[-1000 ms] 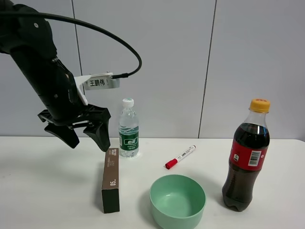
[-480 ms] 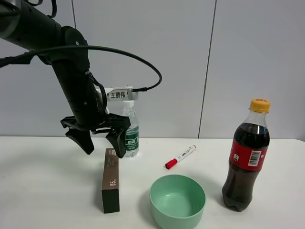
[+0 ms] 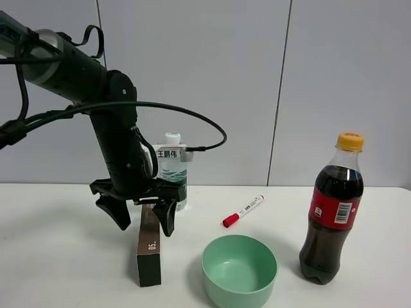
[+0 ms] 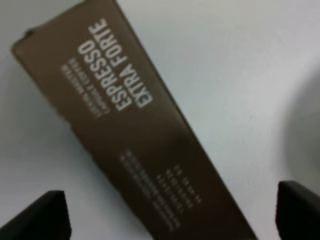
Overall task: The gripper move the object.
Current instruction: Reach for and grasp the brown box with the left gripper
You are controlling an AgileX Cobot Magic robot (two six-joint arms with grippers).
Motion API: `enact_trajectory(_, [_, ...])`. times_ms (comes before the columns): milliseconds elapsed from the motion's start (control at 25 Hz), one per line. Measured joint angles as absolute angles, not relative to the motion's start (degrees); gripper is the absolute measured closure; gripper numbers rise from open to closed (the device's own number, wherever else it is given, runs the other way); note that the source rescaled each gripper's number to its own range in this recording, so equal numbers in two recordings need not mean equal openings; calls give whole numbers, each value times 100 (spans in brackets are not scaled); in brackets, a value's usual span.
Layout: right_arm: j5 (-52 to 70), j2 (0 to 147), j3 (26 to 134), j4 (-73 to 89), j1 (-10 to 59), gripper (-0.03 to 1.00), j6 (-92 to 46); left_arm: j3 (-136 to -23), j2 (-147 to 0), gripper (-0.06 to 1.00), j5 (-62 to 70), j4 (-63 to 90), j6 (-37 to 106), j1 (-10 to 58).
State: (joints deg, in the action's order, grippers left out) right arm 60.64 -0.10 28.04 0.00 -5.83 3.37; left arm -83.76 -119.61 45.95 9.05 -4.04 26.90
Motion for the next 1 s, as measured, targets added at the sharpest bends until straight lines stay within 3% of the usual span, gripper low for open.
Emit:
enact_trajectory(720, [6064, -10, 2804, 0, -583, -3, 337, -8376, -12325, -4, 4071, 736, -409, 2706])
enact_trajectory(800, [6064, -10, 2804, 0, -583, -3, 337, -8376, -12325, 4, 3934, 636, -410, 2706])
enact_trajectory(1000, [6064, -10, 2804, 0, -583, -3, 337, -8376, -12325, 47, 3848, 550, -410, 2770])
